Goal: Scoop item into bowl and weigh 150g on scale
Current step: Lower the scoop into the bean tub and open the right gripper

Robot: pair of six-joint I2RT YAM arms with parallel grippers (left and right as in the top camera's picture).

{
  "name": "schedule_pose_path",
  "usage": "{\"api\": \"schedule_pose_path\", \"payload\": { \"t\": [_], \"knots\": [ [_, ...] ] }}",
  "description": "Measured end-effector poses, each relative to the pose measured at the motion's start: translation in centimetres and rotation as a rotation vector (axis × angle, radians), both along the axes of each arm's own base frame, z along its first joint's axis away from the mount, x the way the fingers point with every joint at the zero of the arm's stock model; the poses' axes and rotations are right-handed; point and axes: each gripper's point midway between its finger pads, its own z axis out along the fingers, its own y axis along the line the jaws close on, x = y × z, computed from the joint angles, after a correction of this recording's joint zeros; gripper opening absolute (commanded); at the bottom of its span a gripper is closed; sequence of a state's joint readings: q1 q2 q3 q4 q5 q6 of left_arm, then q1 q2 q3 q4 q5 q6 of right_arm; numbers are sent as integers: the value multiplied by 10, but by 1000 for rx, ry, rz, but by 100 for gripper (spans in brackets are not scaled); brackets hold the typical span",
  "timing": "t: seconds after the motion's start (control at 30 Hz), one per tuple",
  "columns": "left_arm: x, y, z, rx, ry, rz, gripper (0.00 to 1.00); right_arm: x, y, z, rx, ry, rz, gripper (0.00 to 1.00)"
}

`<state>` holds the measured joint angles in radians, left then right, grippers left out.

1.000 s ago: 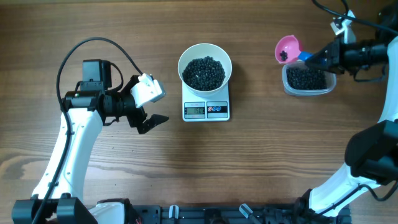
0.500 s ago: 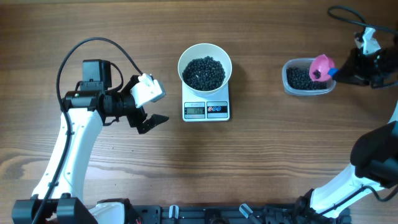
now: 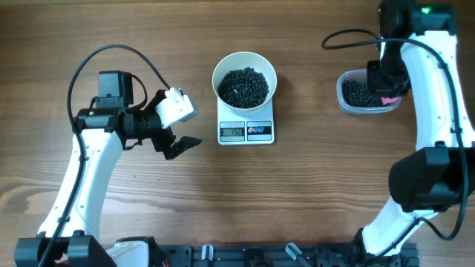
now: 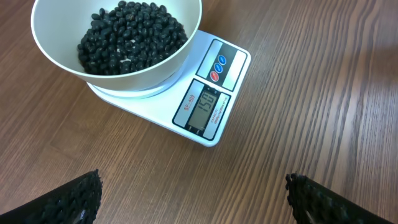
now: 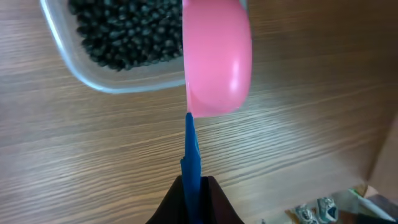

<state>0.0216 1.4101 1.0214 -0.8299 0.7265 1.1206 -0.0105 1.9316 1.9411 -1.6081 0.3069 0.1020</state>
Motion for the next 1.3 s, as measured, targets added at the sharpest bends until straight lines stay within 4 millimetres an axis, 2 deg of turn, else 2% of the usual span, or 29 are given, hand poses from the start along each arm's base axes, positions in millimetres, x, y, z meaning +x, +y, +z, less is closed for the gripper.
{"api": "schedule_pose_path", "payload": {
  "t": [0.2, 0.33, 0.4, 0.53, 0.57, 0.63, 0.7, 0.8, 0.83, 1.07, 1.3],
  "knots": [
    [0, 0, 0, 0, 0, 0, 100, 6, 0, 0, 1, -34, -29, 4],
    [0, 0, 0, 0, 0, 0, 100, 27, 18, -6, 108, -121, -30, 4],
    [0, 0, 0, 0, 0, 0, 100, 30, 25, -11, 152, -129, -32, 4],
    [0, 0, 0, 0, 0, 0, 100, 16, 31, -37, 243, -57, -64, 5],
    [0, 0, 0, 0, 0, 0, 100, 13, 31, -42, 273, -44, -82, 9],
    [0, 0, 0, 0, 0, 0, 100, 10, 25, -48, 339, -42, -132, 35],
    [0, 0, 0, 0, 0, 0, 100, 10, 18, -48, 387, -53, -183, 70],
    [0, 0, 0, 0, 0, 0, 100, 8, 3, -47, 434, -69, -248, 85],
    [0, 0, 0, 0, 0, 0, 100, 7, -4, -47, 444, -75, -279, 97],
    [0, 0, 0, 0, 0, 0, 100, -1, -20, -46, 490, -75, -371, 100],
    [0, 0, 0, 0, 0, 0, 100, -17, -10, -42, 532, -9, -396, 100]
  ]
}}
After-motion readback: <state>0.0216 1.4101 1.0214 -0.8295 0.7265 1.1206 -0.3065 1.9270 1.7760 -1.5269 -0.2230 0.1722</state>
